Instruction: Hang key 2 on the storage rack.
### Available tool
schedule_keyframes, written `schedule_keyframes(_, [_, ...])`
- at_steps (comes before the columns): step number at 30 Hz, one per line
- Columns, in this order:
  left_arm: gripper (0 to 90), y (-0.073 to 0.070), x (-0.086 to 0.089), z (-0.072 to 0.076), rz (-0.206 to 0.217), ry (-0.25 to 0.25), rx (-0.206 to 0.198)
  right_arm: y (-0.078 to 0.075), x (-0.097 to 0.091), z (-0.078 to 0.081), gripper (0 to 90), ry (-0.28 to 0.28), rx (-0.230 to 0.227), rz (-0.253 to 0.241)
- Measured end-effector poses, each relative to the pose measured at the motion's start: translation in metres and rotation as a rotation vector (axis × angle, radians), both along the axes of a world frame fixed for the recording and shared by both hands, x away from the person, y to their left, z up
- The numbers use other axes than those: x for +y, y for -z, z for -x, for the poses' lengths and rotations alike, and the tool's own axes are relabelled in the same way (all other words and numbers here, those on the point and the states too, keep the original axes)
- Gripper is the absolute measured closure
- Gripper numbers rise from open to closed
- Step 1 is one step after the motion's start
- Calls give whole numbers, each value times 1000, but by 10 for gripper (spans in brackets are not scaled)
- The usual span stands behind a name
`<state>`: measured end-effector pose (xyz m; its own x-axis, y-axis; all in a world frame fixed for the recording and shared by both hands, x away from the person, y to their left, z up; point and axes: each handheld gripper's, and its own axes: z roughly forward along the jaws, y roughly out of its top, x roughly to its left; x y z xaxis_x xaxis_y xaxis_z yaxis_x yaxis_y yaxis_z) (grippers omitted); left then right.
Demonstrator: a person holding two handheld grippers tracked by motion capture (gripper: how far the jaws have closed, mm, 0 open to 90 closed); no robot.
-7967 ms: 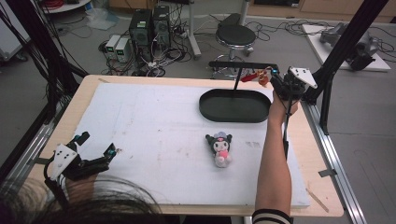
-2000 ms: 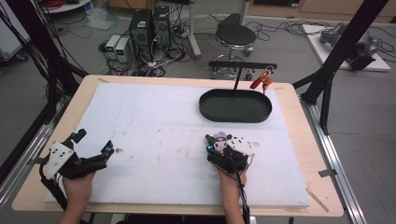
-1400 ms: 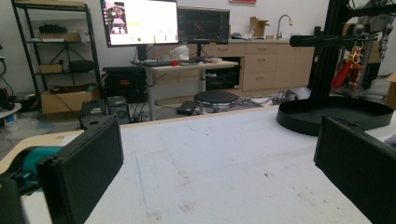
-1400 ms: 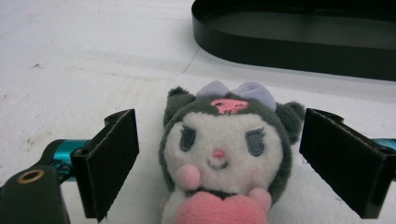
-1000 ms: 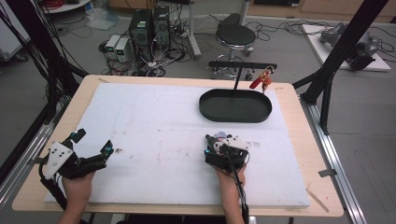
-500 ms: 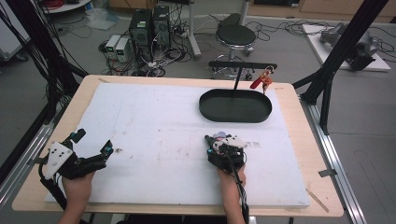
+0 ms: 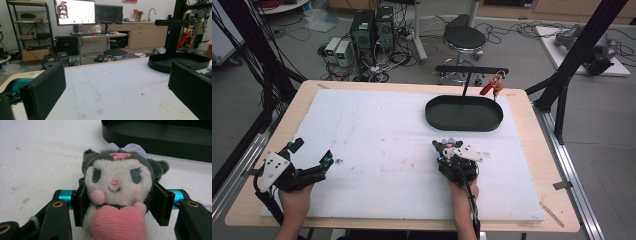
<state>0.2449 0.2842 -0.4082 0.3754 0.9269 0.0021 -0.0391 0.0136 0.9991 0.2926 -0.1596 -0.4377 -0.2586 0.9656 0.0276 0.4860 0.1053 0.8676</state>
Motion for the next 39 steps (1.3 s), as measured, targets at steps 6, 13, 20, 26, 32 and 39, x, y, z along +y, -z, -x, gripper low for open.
schedule_keyframes(6, [19, 0, 0, 0, 0, 0, 1, -9, -7, 5, 416, -12, -75, -35])
schedule_keyframes(13, [19, 1, 0, 0, -2, 0, 2, -24, -15, 2, 414, -19, -133, -42])
schedule_keyframes(20, [18, 1, -1, -1, -4, -4, 7, -40, -19, -1, 415, -16, -201, -45])
schedule_keyframes(26, [19, 1, -1, -1, -6, -6, 8, -50, -20, -4, 415, -17, -239, -64])
schedule_keyframes(32, [19, 1, -1, -1, -7, -4, 8, -57, -24, -7, 415, -14, -275, -73])
schedule_keyframes(39, [18, 2, -1, -1, -9, -5, 8, -68, -28, -12, 415, 3, -314, -87])
